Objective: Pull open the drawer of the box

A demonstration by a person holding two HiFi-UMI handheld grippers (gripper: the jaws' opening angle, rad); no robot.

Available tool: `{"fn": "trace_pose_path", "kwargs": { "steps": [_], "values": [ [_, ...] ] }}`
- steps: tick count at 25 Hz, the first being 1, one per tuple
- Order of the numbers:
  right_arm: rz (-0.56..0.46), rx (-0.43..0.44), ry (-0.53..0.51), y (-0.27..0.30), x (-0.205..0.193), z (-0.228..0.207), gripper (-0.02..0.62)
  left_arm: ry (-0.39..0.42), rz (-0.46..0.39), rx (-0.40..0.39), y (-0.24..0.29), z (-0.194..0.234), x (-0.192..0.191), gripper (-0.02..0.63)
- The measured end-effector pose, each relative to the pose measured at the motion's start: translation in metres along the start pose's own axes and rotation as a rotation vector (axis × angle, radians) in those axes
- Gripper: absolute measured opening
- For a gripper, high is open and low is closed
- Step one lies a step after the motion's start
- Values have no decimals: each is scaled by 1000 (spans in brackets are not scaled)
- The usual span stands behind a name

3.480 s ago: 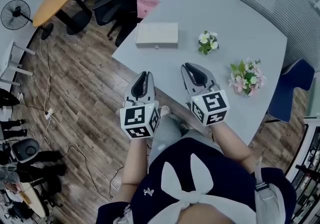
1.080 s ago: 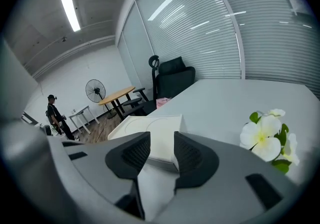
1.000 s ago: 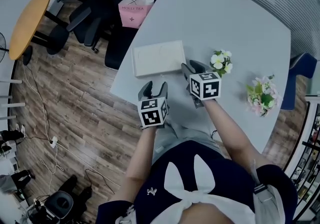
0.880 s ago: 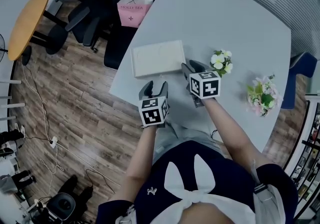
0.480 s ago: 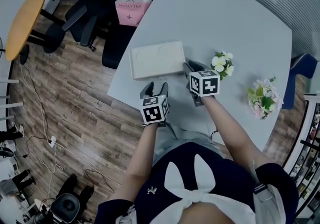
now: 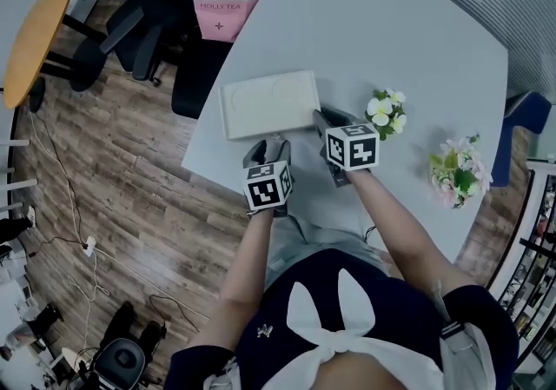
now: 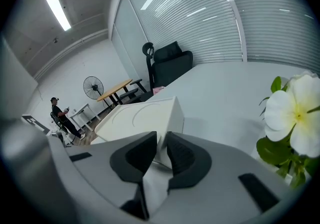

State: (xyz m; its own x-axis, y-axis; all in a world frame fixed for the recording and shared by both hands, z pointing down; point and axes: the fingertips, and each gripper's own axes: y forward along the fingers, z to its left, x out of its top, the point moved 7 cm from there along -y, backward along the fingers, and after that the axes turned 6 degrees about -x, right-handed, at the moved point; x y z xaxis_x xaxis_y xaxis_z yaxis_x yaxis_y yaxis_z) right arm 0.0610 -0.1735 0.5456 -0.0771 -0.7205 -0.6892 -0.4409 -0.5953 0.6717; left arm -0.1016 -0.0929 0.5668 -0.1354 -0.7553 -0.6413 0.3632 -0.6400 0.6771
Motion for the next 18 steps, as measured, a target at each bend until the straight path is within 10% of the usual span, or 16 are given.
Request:
{"fn": "trace_pose_path", "kwargs": {
  "steps": [18],
  "values": [
    [-16,20,24,2,-3,-2,75,-31,-6,57,18,7,-4,179]
  ]
}}
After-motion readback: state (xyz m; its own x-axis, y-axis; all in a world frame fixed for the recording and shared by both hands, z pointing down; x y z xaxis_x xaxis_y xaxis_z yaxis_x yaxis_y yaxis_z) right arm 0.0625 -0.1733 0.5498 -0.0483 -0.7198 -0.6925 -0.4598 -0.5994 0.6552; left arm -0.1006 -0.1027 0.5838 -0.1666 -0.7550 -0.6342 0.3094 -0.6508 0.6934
